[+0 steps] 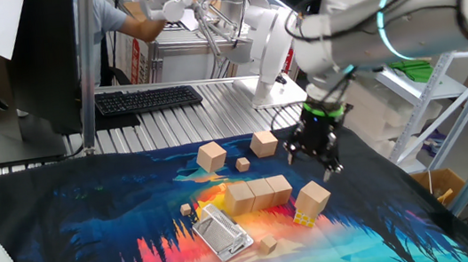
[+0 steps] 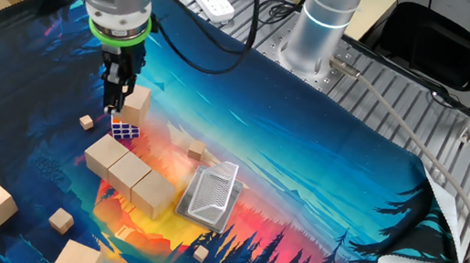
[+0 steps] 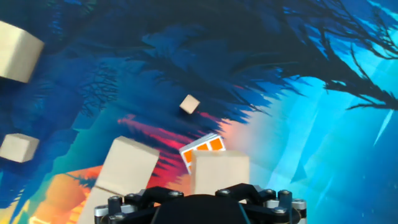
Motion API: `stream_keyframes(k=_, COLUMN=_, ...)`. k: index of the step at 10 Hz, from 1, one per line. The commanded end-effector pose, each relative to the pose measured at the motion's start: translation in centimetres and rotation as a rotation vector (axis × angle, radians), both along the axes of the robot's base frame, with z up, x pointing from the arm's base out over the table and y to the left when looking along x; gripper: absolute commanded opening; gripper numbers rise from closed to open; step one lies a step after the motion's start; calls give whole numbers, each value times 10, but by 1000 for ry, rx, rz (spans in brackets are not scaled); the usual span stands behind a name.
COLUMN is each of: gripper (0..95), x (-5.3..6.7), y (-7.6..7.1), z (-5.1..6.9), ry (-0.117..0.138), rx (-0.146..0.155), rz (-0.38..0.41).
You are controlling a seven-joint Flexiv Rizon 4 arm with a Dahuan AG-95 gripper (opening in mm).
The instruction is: Stack the blocks into a pyramid shape
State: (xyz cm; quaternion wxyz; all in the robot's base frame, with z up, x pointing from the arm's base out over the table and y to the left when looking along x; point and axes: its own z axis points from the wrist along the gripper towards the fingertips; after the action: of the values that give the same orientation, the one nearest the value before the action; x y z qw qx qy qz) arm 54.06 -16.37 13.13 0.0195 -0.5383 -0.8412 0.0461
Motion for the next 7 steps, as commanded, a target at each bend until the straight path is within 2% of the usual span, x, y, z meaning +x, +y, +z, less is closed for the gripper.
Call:
stream_keyframes(k=1, gripper=950, x=1, y=-6, z=-8, ry=-3, rx=4, rz=5)
stream_keyframes(k=3, gripper=950, x=2, y=-13, z=-18, ry=-3, rx=5, rz=14)
stream_keyframes(k=5, gripper=950, x=0, y=-14, z=-21, ry=-2, rx=7, rz=9)
stream_keyframes(k=7, gripper=950, x=-7, y=-14, z=-26, ry=-3, rx=7, rz=-12)
